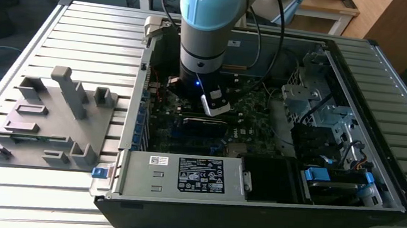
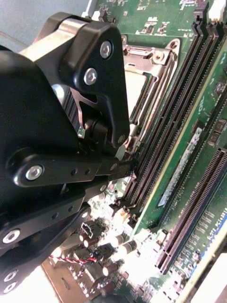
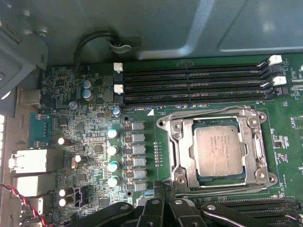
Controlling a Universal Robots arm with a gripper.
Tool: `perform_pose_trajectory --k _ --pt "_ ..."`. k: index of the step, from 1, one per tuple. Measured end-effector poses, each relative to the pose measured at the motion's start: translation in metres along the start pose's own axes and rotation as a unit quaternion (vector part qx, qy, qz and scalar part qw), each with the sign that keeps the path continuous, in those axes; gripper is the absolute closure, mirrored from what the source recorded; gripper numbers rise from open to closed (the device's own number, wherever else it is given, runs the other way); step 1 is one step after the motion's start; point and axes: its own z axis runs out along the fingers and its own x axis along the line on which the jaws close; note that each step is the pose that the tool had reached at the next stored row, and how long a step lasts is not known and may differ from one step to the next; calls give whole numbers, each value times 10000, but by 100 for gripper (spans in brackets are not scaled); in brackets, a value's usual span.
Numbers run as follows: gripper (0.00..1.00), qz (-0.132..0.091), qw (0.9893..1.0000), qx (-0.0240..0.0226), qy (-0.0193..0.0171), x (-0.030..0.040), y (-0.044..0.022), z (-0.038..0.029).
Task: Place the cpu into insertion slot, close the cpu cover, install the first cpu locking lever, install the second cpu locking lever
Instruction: 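Install the second cpu locking lever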
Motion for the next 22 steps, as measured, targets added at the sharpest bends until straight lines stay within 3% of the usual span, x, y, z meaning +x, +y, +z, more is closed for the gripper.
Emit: perform_pose_trajectory --k 4,10,16,22 --pt "90 0 10000 7 0 0 1 0" --pt "90 -1 10000 65 -4 0 -1 4" --pt "90 0 10000 63 -5 0 0 4" --pt "90 0 10000 56 -4 1 20 -98"
